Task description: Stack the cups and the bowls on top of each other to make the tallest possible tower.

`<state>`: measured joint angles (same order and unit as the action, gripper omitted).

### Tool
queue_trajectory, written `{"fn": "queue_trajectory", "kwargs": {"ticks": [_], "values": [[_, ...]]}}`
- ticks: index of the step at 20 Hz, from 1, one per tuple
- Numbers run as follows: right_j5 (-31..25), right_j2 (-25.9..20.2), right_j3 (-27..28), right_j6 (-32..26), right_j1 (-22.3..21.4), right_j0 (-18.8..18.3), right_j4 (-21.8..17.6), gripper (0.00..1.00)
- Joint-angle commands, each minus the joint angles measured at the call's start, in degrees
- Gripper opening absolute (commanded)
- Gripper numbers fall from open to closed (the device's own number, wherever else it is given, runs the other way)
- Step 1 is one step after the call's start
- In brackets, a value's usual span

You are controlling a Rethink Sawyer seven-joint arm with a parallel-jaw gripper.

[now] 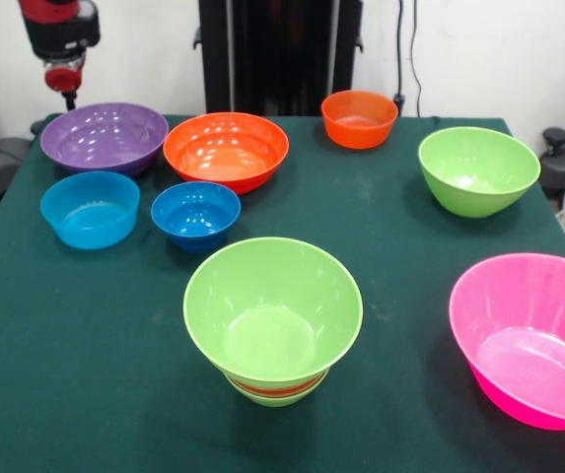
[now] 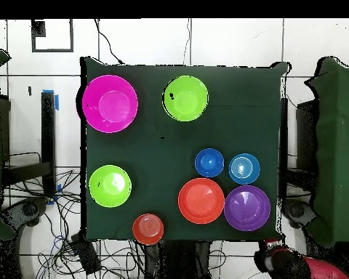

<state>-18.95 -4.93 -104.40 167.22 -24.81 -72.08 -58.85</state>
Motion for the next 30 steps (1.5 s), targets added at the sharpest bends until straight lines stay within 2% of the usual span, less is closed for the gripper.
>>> {"fn": "queue_trajectory", "kwargs": {"ticks": [1, 8, 13, 16, 27, 30], "values": [[-6.4, -10.5, -8.8, -15.4, -10.0, 2.1, 7.3, 1.0], [-8.5, -10.7, -15.7, -12.4, -17.3, 3.9, 12.7, 1.0], [-8.4, -9.7, -16.3, -9.8, -17.9, 7.0, 14.0, 1.0], [-9.2, -10.2, -16.9, -9.7, -19.1, 7.6, 16.2, 1.0], [-7.5, -7.2, -10.5, -8.3, -13.6, 9.9, 14.4, 1.0], [-4.5, -5.9, -9.2, -6.3, -10.7, 11.3, 12.2, 1.0]]}}
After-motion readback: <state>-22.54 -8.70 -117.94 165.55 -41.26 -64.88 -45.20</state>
